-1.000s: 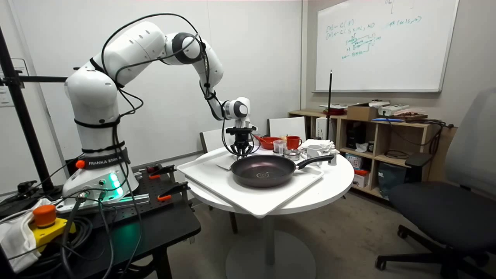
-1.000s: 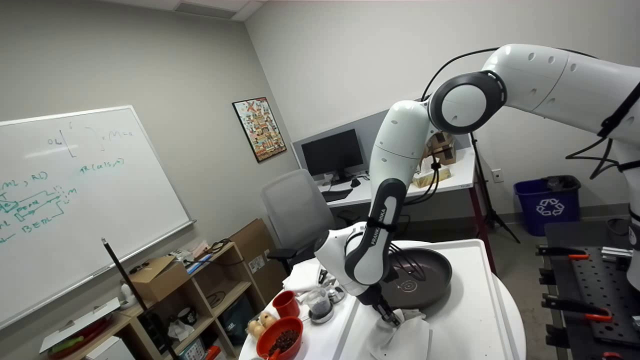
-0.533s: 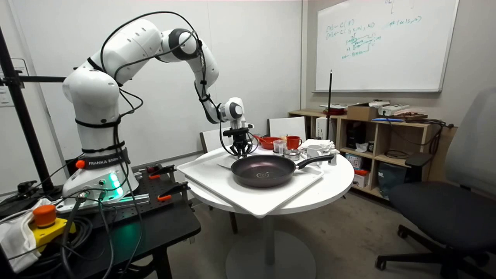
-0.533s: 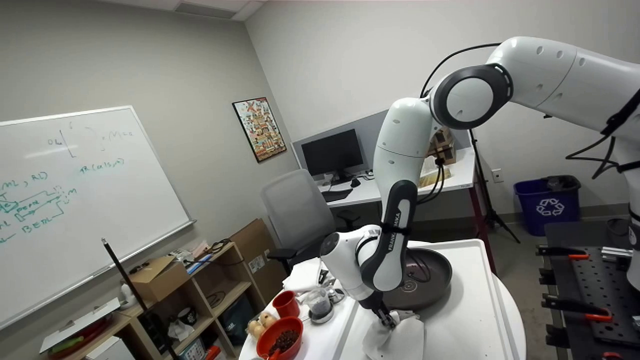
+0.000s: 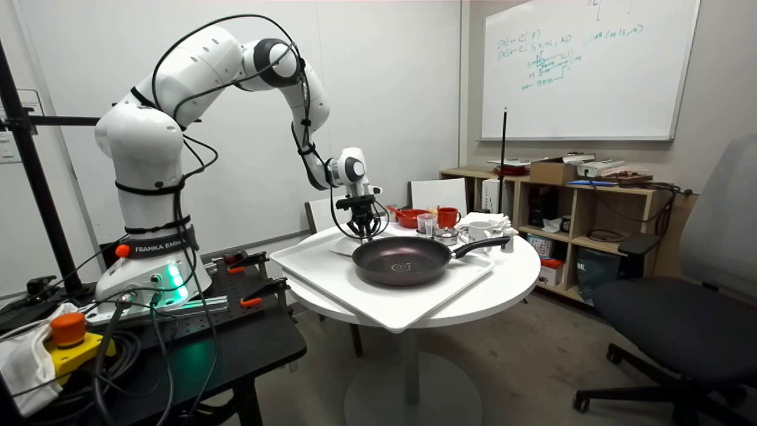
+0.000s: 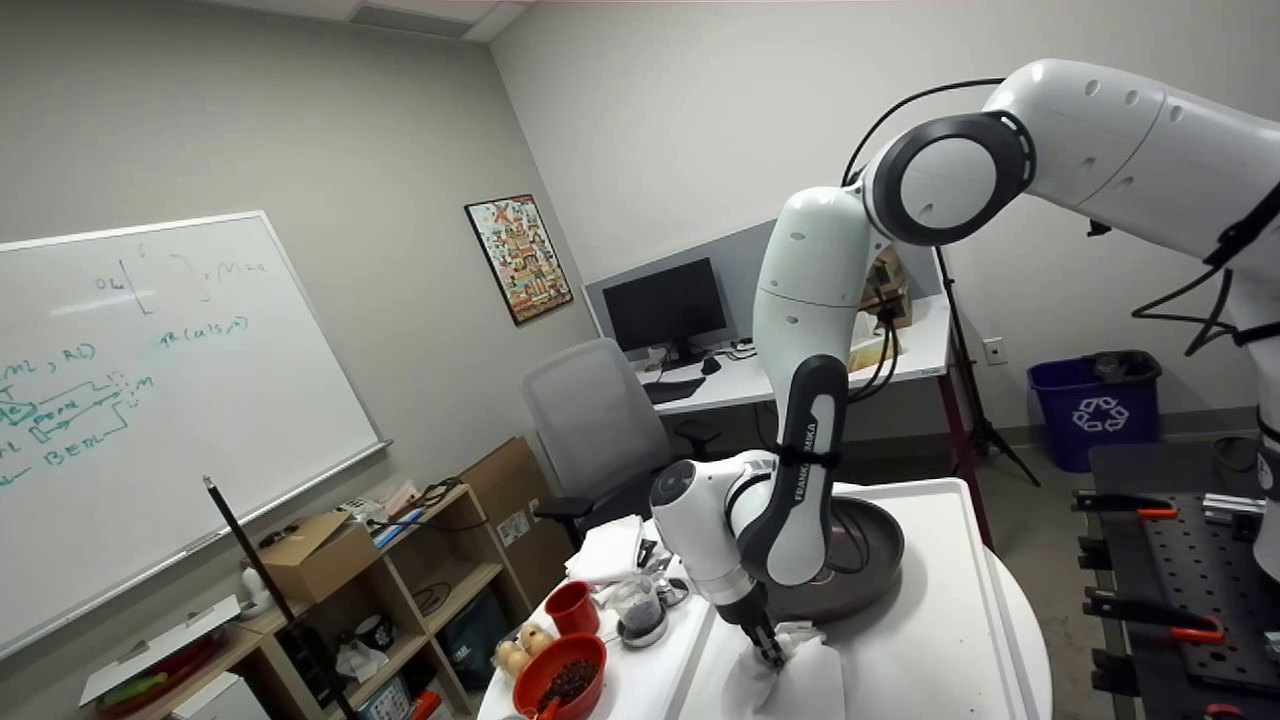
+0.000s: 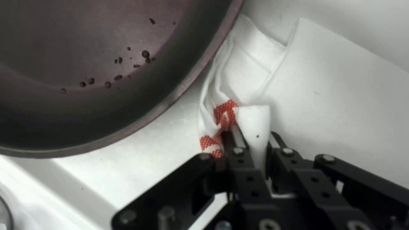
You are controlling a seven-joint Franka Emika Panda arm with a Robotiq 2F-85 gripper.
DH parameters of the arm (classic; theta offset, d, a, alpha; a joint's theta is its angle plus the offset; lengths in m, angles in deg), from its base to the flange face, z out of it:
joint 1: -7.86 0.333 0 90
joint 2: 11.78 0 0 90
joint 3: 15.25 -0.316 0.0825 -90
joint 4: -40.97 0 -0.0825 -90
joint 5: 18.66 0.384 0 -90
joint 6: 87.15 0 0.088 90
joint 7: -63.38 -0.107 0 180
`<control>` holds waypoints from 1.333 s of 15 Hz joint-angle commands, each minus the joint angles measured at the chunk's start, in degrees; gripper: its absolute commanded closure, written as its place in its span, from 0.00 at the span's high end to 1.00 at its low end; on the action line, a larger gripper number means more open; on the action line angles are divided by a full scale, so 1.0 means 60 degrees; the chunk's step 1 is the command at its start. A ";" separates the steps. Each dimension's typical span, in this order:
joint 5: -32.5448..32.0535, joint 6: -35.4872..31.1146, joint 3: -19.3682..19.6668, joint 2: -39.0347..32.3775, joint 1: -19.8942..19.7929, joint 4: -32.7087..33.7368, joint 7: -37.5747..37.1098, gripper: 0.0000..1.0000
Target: Pick up the white and red towel and use it to wipe the black pan, set the towel down on the tray
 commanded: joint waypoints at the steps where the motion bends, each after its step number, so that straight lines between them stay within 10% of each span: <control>1: -0.0044 -0.0464 0.0013 0.0291 0.0106 -0.0475 -0.0112 0.04; 5: -0.0004 -0.0576 0.0022 0.0360 0.0094 -0.0589 -0.0088 0.04; 7: 0.0008 -0.0615 0.0015 0.0410 0.0077 -0.0655 -0.0078 0.41; 15: 0.0002 -0.1028 0.0015 0.0943 0.0091 -0.1314 -0.0143 0.98; 20: -0.0043 -0.1785 0.0092 0.1894 0.0124 -0.2346 -0.0366 1.00</control>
